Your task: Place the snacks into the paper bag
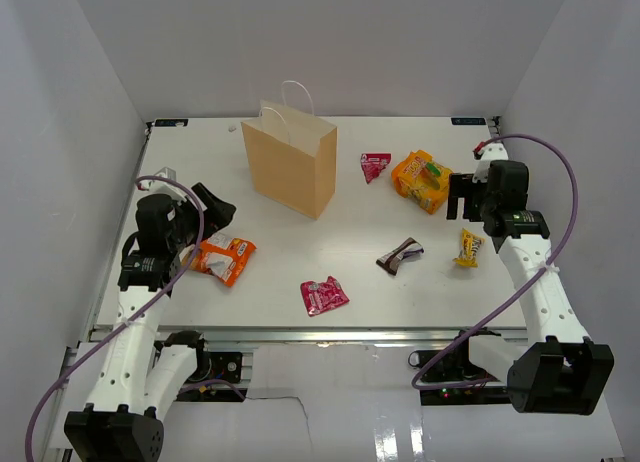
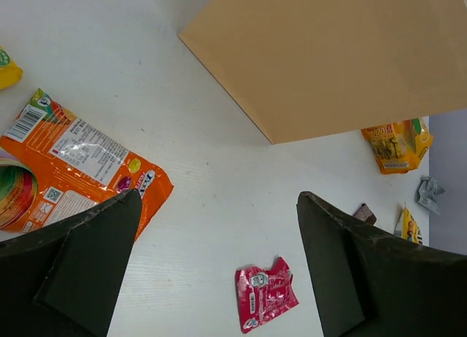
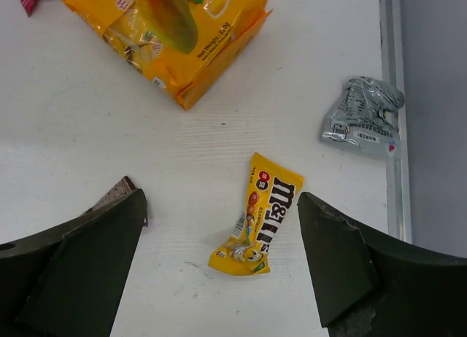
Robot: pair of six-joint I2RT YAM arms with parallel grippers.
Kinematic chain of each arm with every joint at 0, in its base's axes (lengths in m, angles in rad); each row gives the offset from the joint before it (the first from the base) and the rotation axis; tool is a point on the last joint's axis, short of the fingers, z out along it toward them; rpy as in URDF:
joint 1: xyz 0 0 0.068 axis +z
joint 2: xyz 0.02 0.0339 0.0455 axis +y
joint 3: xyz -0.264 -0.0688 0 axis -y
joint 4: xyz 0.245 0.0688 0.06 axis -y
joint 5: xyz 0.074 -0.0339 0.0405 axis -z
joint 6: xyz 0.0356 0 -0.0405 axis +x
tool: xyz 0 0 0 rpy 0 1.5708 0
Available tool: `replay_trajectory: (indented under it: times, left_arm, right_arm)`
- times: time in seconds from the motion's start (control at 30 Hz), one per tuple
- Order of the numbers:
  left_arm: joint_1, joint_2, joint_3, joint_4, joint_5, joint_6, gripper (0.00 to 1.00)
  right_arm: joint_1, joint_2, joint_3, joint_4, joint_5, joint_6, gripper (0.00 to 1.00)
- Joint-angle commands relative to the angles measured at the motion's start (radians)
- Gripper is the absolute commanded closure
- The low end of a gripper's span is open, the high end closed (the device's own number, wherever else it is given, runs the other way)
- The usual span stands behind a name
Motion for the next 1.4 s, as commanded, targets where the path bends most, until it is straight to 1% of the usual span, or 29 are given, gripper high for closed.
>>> replay_trajectory:
  times: [0.0,0.03,0.07,0.1,0.13,0.17,0.2,0.23,0.3,0.33,0.47,0.57,0.6,0.63,0.67,0.73,0.77,0.8,0.83,0.87,0.9,0.97,1.07,1.1,1.13,1.17,1.27,1.37]
  left_arm:
    - [0.001,0.001,-0.006,-0.004,0.040,-0.004,0.02]
    - [-0.001,0.004,-0.009,-0.001,0.052,-0.004,0.02]
    - [-0.001,0.006,-0.015,0.003,0.087,-0.003,0.02]
    - [0.001,0.011,-0.020,0.010,0.113,0.001,0.02]
    - [-0.001,0.015,-0.024,0.015,0.146,0.010,0.02]
    - [-0.001,0.024,-0.032,0.018,0.172,0.011,0.02]
    - [0.001,0.027,-0.037,0.018,0.207,0.010,0.02]
    - [-0.002,0.029,-0.041,0.018,0.221,0.008,0.02]
    - [-0.005,0.021,-0.061,0.018,0.244,-0.001,0.02]
    - [-0.007,0.020,-0.067,0.018,0.252,-0.016,0.02]
    - [-0.045,0.021,-0.093,0.021,0.284,-0.064,0.02]
    - [-0.135,0.023,-0.116,0.021,0.246,-0.110,0.02]
    - [-0.204,0.027,-0.124,0.021,0.221,-0.125,0.02]
    - [-0.235,0.032,-0.142,0.022,0.179,-0.143,0.02]
    - [-0.295,0.046,-0.165,0.036,0.161,-0.183,0.02]
    - [-0.346,0.063,-0.184,0.058,0.123,-0.223,0.02]
    - [-0.394,0.075,-0.190,0.078,0.108,-0.251,0.02]
    - [-0.418,0.101,-0.185,0.082,0.092,-0.262,0.02]
    - [-0.454,0.115,-0.181,0.084,0.063,-0.268,0.02]
    - [-0.470,0.129,-0.173,0.084,0.051,-0.272,0.02]
    - [-0.484,0.154,-0.164,0.085,0.040,-0.274,0.02]
    - [-0.511,0.176,-0.150,0.092,0.022,-0.276,0.02]
    - [-0.536,0.211,-0.144,0.107,0.009,-0.280,0.02]
    - [-0.541,0.219,-0.142,0.110,0.006,-0.283,0.02]
    - [-0.548,0.231,-0.141,0.116,0.003,-0.285,0.02]
    - [-0.562,0.238,-0.136,0.119,-0.004,-0.286,0.02]
    - [-0.581,0.270,-0.121,0.136,-0.007,-0.283,0.02]
    - [-0.604,0.323,-0.090,0.138,-0.009,-0.263,0.02]
  right_arm:
    - [-0.002,-0.014,0.019,-0.043,-0.191,-0.183,0.10]
    - [-0.001,-0.012,0.024,-0.043,-0.250,-0.250,0.10]
    - [-0.001,-0.009,0.030,-0.107,-0.373,-0.312,0.10]
    - [-0.001,0.003,0.037,-0.150,-0.439,-0.441,0.10]
    - [-0.001,0.014,0.056,-0.205,-0.494,-0.508,0.10]
    - [0.004,0.030,0.073,-0.313,-0.542,-0.539,0.10]
    - [0.004,0.065,0.088,-0.369,-0.574,-0.598,0.10]
    - [0.004,0.081,0.109,-0.433,-0.582,-0.616,0.10]
    - [0.000,0.122,0.099,-0.431,-0.521,-0.550,0.10]
    - [-0.040,0.136,0.081,-0.431,-0.517,-0.530,0.10]
    - [-0.147,0.222,0.088,-0.461,-0.584,-0.438,0.10]
    - [-0.192,0.268,0.093,-0.469,-0.540,-0.351,0.07]
    - [-0.203,0.290,0.090,-0.465,-0.517,-0.323,0.07]
    - [-0.218,0.303,0.088,-0.466,-0.489,-0.294,0.04]
    - [-0.223,0.326,0.079,-0.446,-0.475,-0.248,0.01]
    - [-0.234,0.348,0.079,-0.430,-0.437,-0.196,0.00]
    - [-0.234,0.372,0.083,-0.417,-0.417,-0.148,0.00]
    - [-0.232,0.382,0.090,-0.399,-0.379,-0.139,0.05]
    - [-0.234,0.392,0.094,-0.381,-0.340,-0.121,0.06]
    - [-0.234,0.393,0.094,-0.358,-0.301,-0.105,0.07]
    - [-0.234,0.396,0.096,-0.333,-0.206,-0.093,0.07]
    - [-0.235,0.397,0.097,-0.293,-0.147,-0.065,0.07]
    - [-0.235,0.383,0.087,-0.249,-0.130,-0.048,0.08]
    - [-0.235,0.380,0.073,-0.229,-0.087,-0.038,0.09]
    - [-0.235,0.379,0.064,-0.207,-0.078,-0.035,0.10]
    - [-0.237,0.385,0.056,-0.160,-0.072,-0.035,0.10]
    - [-0.235,0.453,0.054,-0.144,-0.062,-0.024,0.13]
    - [-0.235,0.494,0.050,-0.123,-0.079,-0.010,0.24]
